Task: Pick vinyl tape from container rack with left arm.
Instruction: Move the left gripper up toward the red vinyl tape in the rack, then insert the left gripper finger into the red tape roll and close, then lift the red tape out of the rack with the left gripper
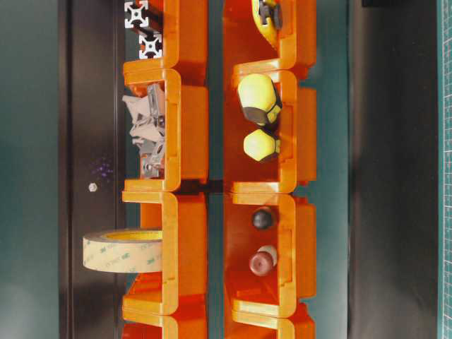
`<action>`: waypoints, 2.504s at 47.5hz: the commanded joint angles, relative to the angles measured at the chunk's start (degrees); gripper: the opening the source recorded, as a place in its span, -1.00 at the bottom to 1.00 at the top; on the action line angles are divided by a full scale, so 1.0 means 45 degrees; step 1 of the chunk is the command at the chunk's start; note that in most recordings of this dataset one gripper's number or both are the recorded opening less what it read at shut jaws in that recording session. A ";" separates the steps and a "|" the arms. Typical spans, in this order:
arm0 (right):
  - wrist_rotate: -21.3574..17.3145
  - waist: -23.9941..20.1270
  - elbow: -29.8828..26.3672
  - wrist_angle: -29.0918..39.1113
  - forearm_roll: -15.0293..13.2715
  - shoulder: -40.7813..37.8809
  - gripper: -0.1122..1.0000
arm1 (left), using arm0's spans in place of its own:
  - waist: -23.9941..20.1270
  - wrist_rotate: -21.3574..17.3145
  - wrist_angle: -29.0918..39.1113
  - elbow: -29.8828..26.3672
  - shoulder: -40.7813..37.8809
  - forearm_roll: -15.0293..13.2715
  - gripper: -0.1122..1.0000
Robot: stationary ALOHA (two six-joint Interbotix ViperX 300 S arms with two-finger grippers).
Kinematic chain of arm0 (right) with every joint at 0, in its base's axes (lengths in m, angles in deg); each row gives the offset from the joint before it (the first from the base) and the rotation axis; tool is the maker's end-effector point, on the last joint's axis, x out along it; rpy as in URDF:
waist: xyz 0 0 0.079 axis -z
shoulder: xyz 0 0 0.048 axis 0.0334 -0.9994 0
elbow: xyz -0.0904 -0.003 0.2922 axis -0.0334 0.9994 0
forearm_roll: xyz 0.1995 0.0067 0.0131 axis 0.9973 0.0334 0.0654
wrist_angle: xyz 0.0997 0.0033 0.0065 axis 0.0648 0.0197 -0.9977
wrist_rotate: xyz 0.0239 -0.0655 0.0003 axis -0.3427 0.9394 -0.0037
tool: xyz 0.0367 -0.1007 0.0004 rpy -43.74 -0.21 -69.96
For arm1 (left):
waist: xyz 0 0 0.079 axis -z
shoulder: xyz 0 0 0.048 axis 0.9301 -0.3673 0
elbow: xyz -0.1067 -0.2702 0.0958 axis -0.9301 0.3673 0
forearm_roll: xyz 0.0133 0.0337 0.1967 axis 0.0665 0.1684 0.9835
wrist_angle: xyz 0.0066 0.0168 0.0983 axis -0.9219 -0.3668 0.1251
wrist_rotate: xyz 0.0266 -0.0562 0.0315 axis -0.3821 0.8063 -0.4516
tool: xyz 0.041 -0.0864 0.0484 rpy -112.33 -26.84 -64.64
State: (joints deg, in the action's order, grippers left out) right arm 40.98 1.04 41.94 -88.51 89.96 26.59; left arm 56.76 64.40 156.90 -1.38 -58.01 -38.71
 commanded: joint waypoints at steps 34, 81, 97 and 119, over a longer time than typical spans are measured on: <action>0.0000 -0.0762 -0.0234 -0.0059 0.0039 -0.0098 -0.78 | -0.0566 0.0059 -0.1016 0.1445 -0.0684 0.0039 0.73; 0.0000 -0.1543 -0.0195 -0.0215 0.0039 -0.0098 -0.78 | -0.0820 -0.0078 -0.1660 0.1602 -0.0488 0.0039 -0.44; 0.0000 -0.1543 -0.0195 -0.0273 0.0039 -0.0098 -0.78 | -0.0566 -0.0059 -0.0234 -0.1523 -0.0488 0.0039 -0.44; 0.0000 -0.1563 -0.0195 -0.0410 0.0039 -0.0059 -0.78 | 0.5020 0.1211 0.1074 -0.4297 -0.2070 0.0000 -0.44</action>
State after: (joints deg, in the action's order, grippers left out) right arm 41.07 -5.82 41.94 -89.21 90.05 26.59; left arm 75.83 68.09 163.32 -20.01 -66.54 -38.80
